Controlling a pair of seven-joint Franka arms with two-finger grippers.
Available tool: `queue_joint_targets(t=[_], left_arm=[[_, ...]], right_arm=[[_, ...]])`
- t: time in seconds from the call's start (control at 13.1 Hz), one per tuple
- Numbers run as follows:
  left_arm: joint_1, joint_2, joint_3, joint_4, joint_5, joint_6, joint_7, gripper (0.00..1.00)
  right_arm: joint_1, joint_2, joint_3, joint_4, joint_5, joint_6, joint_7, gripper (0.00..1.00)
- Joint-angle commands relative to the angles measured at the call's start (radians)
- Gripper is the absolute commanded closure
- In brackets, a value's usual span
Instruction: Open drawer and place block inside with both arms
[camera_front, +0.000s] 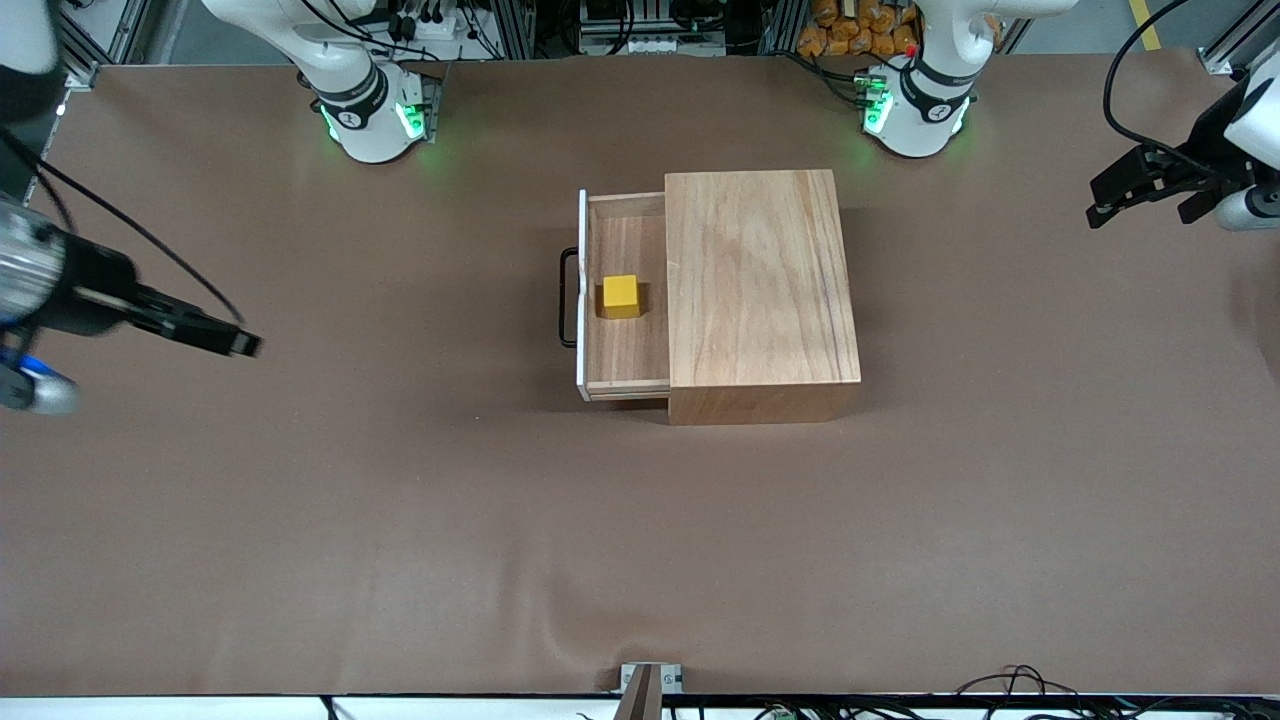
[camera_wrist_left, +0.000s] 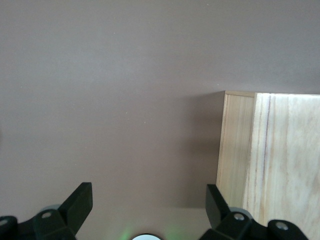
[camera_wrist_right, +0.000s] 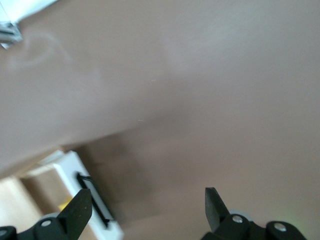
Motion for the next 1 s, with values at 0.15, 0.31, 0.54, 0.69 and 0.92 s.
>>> queue_joint_targets(t=[0.15, 0.31, 0.54, 0.69, 0.92], left_arm=[[0.012, -0.014, -0.012, 0.01, 0.001, -0.007, 0.014, 0.0], [0.014, -0.017, -0.012, 0.01, 0.001, -0.01, 0.014, 0.0], [0.018, -0.011, -0.008, 0.005, 0.001, -0.01, 0.016, 0.0], [0.017, -0.014, -0.009, 0.007, 0.001, -0.01, 0.016, 0.0], [0.017, -0.011, -0.009, 0.001, 0.001, -0.01, 0.016, 0.0]], right_arm=[[-0.01, -0.177, 0.016, -0.083, -0.233, -0.096, -0.213, 0.0], [-0.016, -0.277, -0.016, -0.24, -0.225, 0.014, -0.213, 0.0], [-0.015, -0.363, -0.027, -0.374, -0.217, 0.087, -0.216, 0.0], [-0.018, -0.381, -0.03, -0.404, -0.207, 0.11, -0.22, 0.0], [-0.018, -0.375, -0.035, -0.395, -0.198, 0.113, -0.225, 0.0]])
